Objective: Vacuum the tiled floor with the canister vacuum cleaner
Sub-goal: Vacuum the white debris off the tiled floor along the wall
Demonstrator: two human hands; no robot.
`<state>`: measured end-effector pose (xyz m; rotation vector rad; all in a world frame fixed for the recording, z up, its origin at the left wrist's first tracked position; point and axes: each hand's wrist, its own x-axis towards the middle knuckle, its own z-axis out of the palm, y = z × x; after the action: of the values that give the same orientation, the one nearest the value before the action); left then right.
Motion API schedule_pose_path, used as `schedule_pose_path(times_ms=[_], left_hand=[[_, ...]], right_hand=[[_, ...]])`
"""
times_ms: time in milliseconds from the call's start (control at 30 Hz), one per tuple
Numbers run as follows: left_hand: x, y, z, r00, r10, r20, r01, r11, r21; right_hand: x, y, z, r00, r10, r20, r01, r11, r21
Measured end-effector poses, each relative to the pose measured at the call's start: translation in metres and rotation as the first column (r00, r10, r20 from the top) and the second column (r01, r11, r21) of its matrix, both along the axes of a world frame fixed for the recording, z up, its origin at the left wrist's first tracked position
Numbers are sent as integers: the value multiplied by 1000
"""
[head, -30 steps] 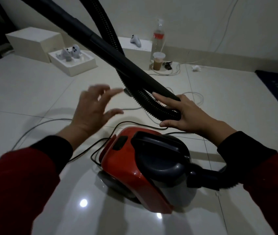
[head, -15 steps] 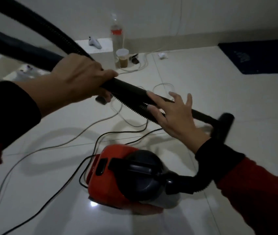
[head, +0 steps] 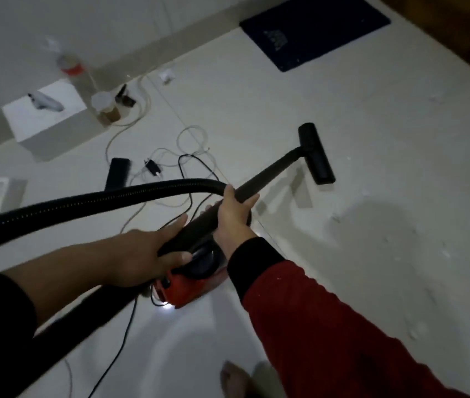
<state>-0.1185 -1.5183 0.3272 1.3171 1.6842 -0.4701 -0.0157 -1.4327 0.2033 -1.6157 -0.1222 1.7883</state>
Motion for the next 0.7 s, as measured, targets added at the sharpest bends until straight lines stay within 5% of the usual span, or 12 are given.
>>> schedule_pose_path(times_ms=[67,167,700], left_hand=[[10,-13,22,958,194,211,-163,974,-158],[17,-26,30,858,387,338,-312,915,-255],[-59,-135,-10,701,581,413,-442,809,-387]], right_hand=[[13,-17,4,999,-34,-13,33,997,-71],[20,-33,5,998,-1,60,8,992,-128],[-44,-157,-35,999,-28,18,32,960,-280]])
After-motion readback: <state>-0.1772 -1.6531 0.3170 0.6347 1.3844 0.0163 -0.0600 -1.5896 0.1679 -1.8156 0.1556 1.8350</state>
